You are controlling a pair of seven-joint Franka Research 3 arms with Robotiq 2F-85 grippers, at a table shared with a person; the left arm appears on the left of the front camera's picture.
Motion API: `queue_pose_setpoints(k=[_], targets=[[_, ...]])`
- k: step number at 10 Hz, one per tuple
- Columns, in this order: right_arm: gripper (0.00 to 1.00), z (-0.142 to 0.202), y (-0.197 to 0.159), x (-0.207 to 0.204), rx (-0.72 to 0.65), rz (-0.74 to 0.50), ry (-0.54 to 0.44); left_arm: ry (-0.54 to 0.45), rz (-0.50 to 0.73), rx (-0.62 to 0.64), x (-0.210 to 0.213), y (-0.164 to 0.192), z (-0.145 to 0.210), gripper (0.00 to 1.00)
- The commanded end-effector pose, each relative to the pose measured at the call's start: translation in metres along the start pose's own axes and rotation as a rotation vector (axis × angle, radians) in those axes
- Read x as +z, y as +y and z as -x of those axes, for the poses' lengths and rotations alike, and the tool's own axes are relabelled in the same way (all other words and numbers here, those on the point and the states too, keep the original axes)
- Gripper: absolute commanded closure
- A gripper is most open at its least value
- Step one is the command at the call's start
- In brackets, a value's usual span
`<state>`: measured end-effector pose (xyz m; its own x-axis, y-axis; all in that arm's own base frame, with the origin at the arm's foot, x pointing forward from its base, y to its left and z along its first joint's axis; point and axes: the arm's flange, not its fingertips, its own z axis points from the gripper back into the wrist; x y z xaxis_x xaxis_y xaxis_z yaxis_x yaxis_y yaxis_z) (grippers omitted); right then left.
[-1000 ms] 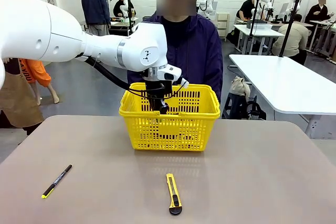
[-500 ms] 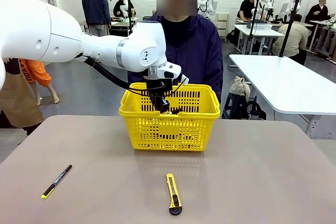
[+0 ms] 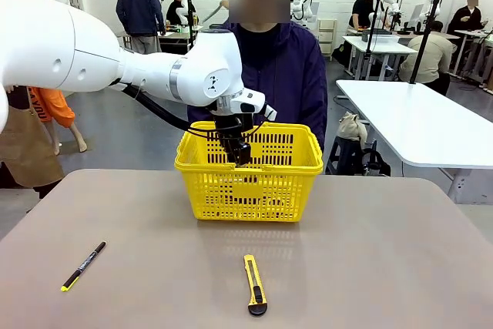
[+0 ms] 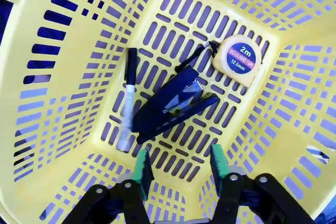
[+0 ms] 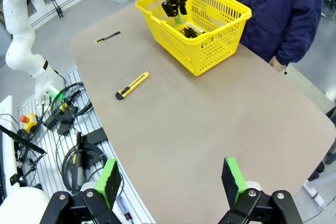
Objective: Place the items the person wants into the basket.
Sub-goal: Pick up the item the person points to and place it in the Market Basket.
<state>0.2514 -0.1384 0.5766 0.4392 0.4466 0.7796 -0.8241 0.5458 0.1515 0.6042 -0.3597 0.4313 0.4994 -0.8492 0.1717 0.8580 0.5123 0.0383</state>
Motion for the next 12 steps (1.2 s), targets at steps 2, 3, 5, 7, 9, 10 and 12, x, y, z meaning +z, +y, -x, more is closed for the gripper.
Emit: queue_pose_setpoints(k=[2, 3, 5, 7, 9, 10, 12], targets=[[0.0, 0.0, -0.001, -0.001, 0.008, -0.01, -0.02, -0.007, -0.01, 0.022, -0.004, -0.002, 0.009, 0.0], [0.0, 0.0, -0.001, -0.001, 0.008, -0.01, -0.02, -0.006, -0.01, 0.02, -0.004, -0.002, 0.01, 0.0], [0.0, 0.0, -0.001, -0.001, 0.008, -0.01, -0.02, -0.001, -0.012, 0.022, -0.004, -0.002, 0.01, 0.0], [0.0, 0.0, -0.001, -0.001, 0.008, -0.01, -0.02, -0.005, -0.019, 0.023, -0.002, -0.001, 0.01, 0.0], [0.0, 0.0, -0.001, -0.001, 0.008, -0.01, -0.02, -0.039, -0.008, 0.073, 0.013, 0.0, 0.01, 0.0], [0.0, 0.0, -0.001, -0.001, 0.008, -0.01, -0.02, -0.049, -0.005, 0.099, 0.03, -0.002, 0.013, 0.0], [0.0, 0.0, -0.001, -0.001, 0.008, -0.01, -0.02, -0.072, -0.023, 0.076, 0.087, -0.028, 0.032, 0.0]])
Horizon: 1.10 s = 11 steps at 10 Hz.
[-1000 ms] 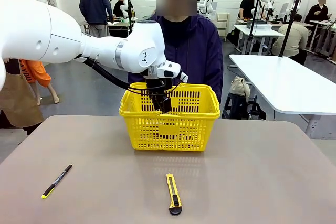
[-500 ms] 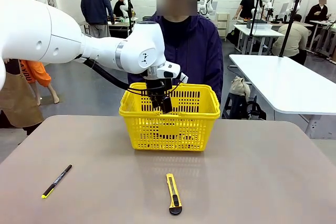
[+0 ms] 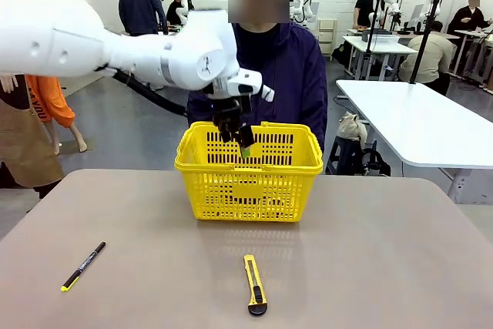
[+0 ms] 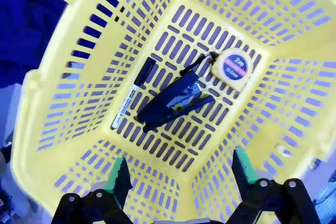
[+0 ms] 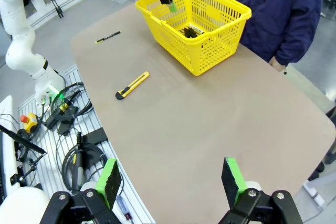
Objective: Place the items the person wants into the basket.
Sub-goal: Pick up the item the person points to and place it in the Market Basket.
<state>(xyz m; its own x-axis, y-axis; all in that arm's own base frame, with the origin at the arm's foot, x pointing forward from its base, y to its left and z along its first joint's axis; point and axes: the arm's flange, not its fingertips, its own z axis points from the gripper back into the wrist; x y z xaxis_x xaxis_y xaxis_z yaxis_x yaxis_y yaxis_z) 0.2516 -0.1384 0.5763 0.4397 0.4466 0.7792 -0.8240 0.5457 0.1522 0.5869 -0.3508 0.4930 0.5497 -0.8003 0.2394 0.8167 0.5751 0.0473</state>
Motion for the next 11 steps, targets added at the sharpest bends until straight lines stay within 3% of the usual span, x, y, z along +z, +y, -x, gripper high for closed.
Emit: queue_pose_setpoints(k=[1, 3, 6, 8, 11], targets=[[0.0, 0.0, -0.001, -0.001, 0.009, -0.009, -0.02, 0.001, -0.049, 0.001, 0.054, -0.032, 0.039, 0.0], [0.0, 0.0, -0.001, -0.001, 0.009, -0.009, -0.02, -0.056, -0.07, -0.035, 0.107, -0.054, 0.079, 0.0], [0.0, 0.0, -0.001, -0.001, 0.009, -0.009, -0.02, -0.1, -0.159, 0.036, 0.162, -0.063, 0.159, 0.0], [0.0, 0.0, -0.001, -0.001, 0.009, -0.009, -0.02, -0.078, -0.207, 0.113, 0.171, -0.053, 0.203, 0.0], [0.0, 0.0, -0.001, -0.001, 0.009, -0.009, -0.02, -0.018, -0.216, 0.165, 0.163, -0.036, 0.233, 0.0]])
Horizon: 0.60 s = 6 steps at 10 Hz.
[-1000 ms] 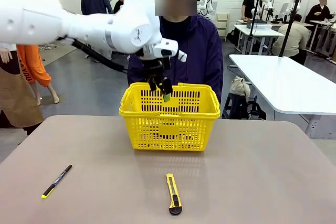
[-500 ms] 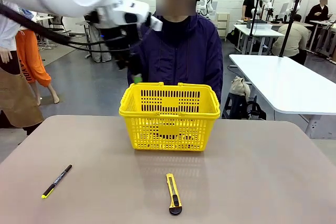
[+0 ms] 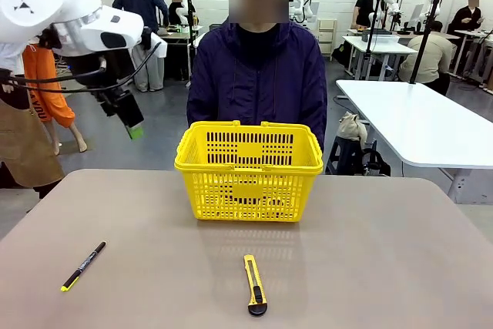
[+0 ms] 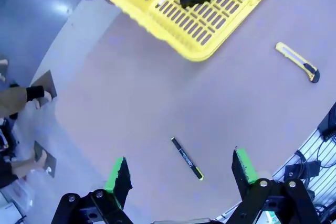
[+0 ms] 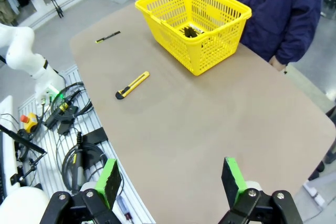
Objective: Place the items the person wants into the basket.
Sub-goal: Pick up the item the person points to and place it in the Market Basket.
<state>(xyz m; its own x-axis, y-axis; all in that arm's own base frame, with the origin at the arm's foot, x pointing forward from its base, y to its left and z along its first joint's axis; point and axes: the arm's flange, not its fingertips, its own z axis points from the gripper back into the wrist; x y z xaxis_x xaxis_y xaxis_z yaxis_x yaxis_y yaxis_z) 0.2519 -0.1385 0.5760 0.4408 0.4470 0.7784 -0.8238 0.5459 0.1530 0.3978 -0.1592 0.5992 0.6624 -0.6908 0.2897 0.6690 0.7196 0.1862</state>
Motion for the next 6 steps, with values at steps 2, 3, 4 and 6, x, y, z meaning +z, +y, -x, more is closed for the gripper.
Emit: queue_pose_setpoints(k=[2, 3, 4, 6], targets=[[0.0, -0.001, 0.0, 0.0, 0.009, -0.009, -0.021, 0.038, 0.005, 0.06, -0.018, 0.02, 0.006, 0.0], [0.0, -0.001, 0.0, 0.0, 0.009, -0.009, -0.021, 0.055, 0.013, 0.084, -0.025, 0.027, 0.005, 0.0], [0.0, -0.001, 0.0, 0.0, 0.009, -0.009, -0.021, 0.075, 0.015, 0.097, -0.032, 0.031, 0.003, 0.0], [0.0, -0.001, 0.0, 0.0, 0.009, -0.009, -0.021, 0.044, 0.013, 0.049, -0.022, 0.021, 0.01, 0.0]])
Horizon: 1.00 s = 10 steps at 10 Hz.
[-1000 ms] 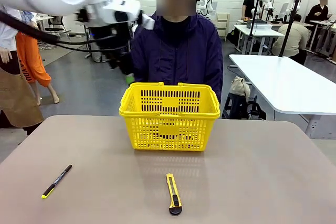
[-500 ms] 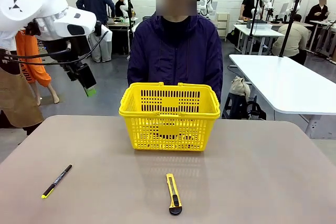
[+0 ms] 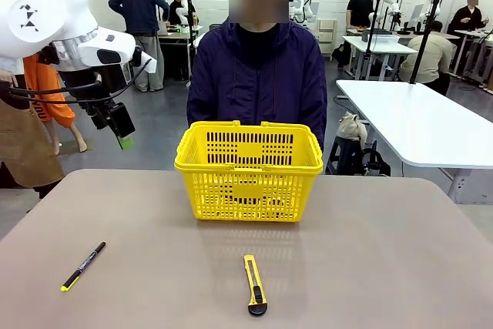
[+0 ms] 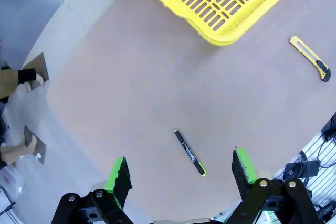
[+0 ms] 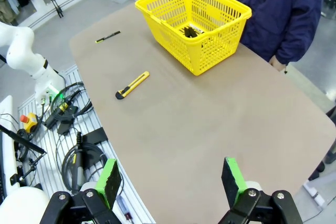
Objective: Place the items the person wants into the basket.
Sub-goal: Pick up the item the person points to and place it in the Market Basket.
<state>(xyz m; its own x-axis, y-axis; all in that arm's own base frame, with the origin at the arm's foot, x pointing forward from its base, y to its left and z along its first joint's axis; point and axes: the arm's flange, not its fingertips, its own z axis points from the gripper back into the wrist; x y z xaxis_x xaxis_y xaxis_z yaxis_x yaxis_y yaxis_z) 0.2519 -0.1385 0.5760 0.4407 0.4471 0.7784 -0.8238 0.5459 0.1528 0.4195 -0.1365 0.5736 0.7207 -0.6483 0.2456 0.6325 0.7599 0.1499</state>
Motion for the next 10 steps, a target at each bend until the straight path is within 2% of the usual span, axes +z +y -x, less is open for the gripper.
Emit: queue_pose_setpoints(k=[1, 8, 10], targets=[[0.0, -0.001, 0.0, 0.0, 0.009, -0.009, -0.021, -0.013, -0.008, -0.013, 0.008, -0.005, 0.002, 0.0], [0.0, -0.001, 0.0, 0.0, 0.009, -0.009, -0.021, -0.014, -0.005, -0.01, 0.007, -0.005, 0.0, 0.0], [0.0, -0.001, 0.0, 0.0, 0.009, -0.009, -0.021, -0.163, 0.289, -0.006, 0.045, 0.048, 0.039, 0.0]])
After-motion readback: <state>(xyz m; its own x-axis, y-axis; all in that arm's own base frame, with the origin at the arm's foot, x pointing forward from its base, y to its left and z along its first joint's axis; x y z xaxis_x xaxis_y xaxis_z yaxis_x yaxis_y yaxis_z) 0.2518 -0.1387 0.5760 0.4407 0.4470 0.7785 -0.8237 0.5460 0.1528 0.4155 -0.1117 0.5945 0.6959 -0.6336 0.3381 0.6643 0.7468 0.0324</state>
